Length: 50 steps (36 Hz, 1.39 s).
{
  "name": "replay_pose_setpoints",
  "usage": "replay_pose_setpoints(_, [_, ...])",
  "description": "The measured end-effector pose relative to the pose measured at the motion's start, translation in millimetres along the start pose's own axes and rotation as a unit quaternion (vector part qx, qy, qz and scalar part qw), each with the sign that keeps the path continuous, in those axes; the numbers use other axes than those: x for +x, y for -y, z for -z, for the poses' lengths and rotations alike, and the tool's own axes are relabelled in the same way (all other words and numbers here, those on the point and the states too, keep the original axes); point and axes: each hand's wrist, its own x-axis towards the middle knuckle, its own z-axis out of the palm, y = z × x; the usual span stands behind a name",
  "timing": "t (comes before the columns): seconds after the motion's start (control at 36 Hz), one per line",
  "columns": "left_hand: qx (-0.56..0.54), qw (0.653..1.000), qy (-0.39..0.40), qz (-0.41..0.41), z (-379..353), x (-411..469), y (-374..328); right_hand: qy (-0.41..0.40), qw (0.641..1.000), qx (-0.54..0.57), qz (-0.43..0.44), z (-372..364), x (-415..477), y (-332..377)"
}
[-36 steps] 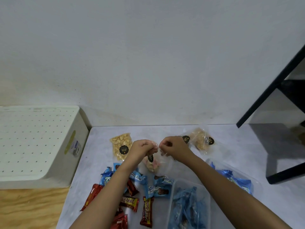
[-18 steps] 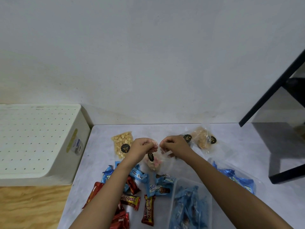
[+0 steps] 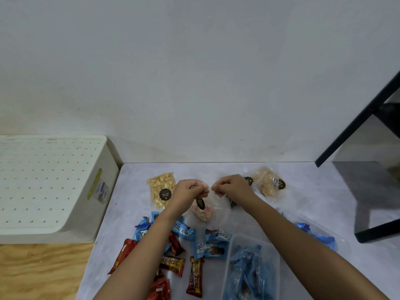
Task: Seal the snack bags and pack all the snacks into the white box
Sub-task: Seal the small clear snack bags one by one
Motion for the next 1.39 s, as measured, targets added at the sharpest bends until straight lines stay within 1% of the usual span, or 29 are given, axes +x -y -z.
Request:
replay_pose_setpoints(0.06, [0.001, 1.0, -0.003, 0.003, 0.6, 1.3, -0.2, -0.002, 1.0, -0.004, 0.002, 0.3, 1.4, 1.3])
replay_pose_setpoints(0.17, [0.001, 1.0, -0.008, 0.005, 1.9, 3.6, -0.8, -0.008, 0.999, -0.049, 0.019, 0.1, 4.1, 3.4])
replay_pose_setpoints(0.25, [-0.005, 1.0, -0.022, 0.002, 1.6, 4.8, -1.4, -0.026, 0.993, -0.104, 0.058, -3.5, 3.3, 3.3])
replay_pose_setpoints(0.31, [-0.01, 0.999, -0.043, -0.007, 2.0, 5.1, -0.8, -0.003, 0.99, -0.116, 0.078, -6.8, 0.0, 0.7])
replay_pose_setpoints(0.39, [-0.006, 0.997, -0.067, -0.039, 3.2, 8.0, 2.9, 0.062, 0.981, -0.166, 0.083, -7.7, -1.2, -5.7])
replay_pose_setpoints(0.44, [0.039, 0.992, -0.11, -0.054, 4.4, 13.0, 11.1, 0.047, 0.978, -0.184, 0.083, -4.7, 5.3, -8.3])
replay_pose_setpoints(0.5, [0.102, 0.982, -0.148, -0.059, 5.9, 18.8, 26.2, 0.003, 0.982, -0.171, 0.083, 0.8, 18.7, -9.8])
replay_pose_setpoints(0.56, [0.127, 0.981, -0.132, -0.069, 4.6, 24.8, 42.6, -0.02, 0.985, -0.141, 0.098, 6.4, 33.9, -8.6])
replay_pose_setpoints(0.61, [0.107, 0.986, -0.101, -0.077, -0.4, 33.0, 57.3, -0.037, 0.986, -0.12, 0.11, 11.6, 49.7, -7.5])
replay_pose_setpoints(0.64, [0.095, 0.987, -0.098, -0.084, -4.3, 38.0, 62.6, -0.045, 0.987, -0.107, 0.113, 13.9, 57.2, -7.0])
replay_pose_setpoints(0.69, [0.085, 0.982, -0.127, -0.107, -13.1, 48.5, 68.8, -0.076, 0.987, -0.078, 0.121, 14.8, 71.7, -9.0])
replay_pose_setpoints(0.78, [0.076, 0.97, -0.194, -0.126, -26.5, 62.3, 73.5, -0.159, 0.978, -0.032, 0.13, 10.7, 88.3, -14.7])
replay_pose_setpoints(0.83, [0.087, 0.965, -0.21, -0.132, -33.1, 70.3, 74.7, -0.211, 0.97, 0.002, 0.125, 6.7, 97.0, -20.3])
replay_pose_setpoints(0.89, [0.089, 0.963, -0.219, -0.127, -35.9, 77.7, 74.0, -0.241, 0.963, 0.036, 0.112, 4.1, 104.8, -23.9])
replay_pose_setpoints(1.06, [0.091, 0.957, -0.237, -0.138, -35.9, 97.7, 65.3, -0.281, 0.951, 0.104, 0.069, 1.8, 125.8, -21.3])
replay_pose_setpoints(1.25, [0.101, 0.955, -0.247, -0.131, -39.6, 109.8, 60.0, -0.312, 0.942, 0.106, 0.058, 3.0, 139.5, -20.6])
replay_pose_setpoints(1.33, [0.092, 0.96, -0.233, -0.121, -38.6, 112.7, 57.2, -0.312, 0.942, 0.107, 0.055, 3.2, 139.9, -20.5])
replay_pose_setpoints(1.39, [0.115, 0.964, -0.209, -0.119, -33.2, 111.2, 57.0, -0.305, 0.946, 0.1, 0.047, 4.5, 136.2, -19.6])
